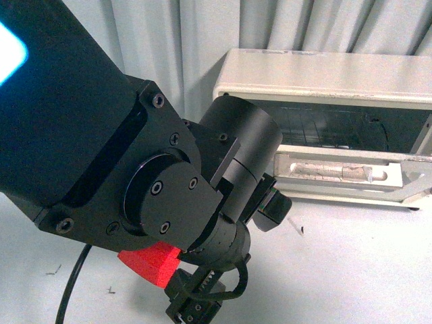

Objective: Open oven

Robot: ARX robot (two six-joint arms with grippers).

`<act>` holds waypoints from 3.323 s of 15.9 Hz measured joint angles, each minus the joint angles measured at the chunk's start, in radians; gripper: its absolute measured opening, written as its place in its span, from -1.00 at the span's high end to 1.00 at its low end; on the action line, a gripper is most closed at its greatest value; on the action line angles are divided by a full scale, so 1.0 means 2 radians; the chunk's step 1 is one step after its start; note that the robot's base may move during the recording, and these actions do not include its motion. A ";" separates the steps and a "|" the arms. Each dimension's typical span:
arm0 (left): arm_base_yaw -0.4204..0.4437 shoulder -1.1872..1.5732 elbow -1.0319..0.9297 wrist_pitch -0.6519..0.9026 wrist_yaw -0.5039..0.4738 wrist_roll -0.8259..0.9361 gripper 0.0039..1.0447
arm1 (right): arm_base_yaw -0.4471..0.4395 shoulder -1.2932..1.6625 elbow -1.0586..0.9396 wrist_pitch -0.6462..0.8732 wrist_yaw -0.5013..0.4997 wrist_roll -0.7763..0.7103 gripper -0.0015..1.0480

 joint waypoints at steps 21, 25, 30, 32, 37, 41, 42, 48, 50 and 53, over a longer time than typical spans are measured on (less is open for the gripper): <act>0.000 0.000 0.000 0.000 0.000 0.000 -0.88 | 0.000 0.000 0.000 0.000 0.000 0.000 0.96; 0.000 0.000 0.000 0.000 0.000 0.000 -0.88 | 0.000 0.000 0.000 0.000 0.000 0.000 0.96; 0.000 0.000 0.000 0.000 0.000 0.000 -0.88 | 0.000 0.000 0.000 0.000 0.000 0.000 0.59; 0.000 0.000 0.000 0.000 0.000 0.000 -0.88 | 0.000 0.000 0.000 0.000 0.000 0.000 0.17; 0.000 0.000 0.000 0.000 0.000 0.000 -0.88 | 0.000 0.000 0.000 0.000 0.000 0.001 -0.85; 0.000 0.000 0.000 0.000 0.000 0.000 -0.88 | 0.000 0.000 0.000 0.000 0.000 0.001 -0.38; 0.000 0.000 0.000 0.000 0.000 0.000 -0.88 | 0.000 0.000 0.000 0.000 0.000 0.001 -0.79; -0.004 -0.023 -0.060 0.041 -0.010 -0.006 -0.88 | 0.000 0.000 0.000 0.000 0.000 0.001 -0.87; -0.013 -0.029 -0.092 0.089 -0.018 -0.010 -0.88 | 0.000 0.000 0.000 0.000 0.000 0.001 -0.87; -0.018 -0.031 -0.111 0.105 -0.023 -0.030 -0.87 | 0.000 0.000 0.000 0.000 0.000 0.001 -0.87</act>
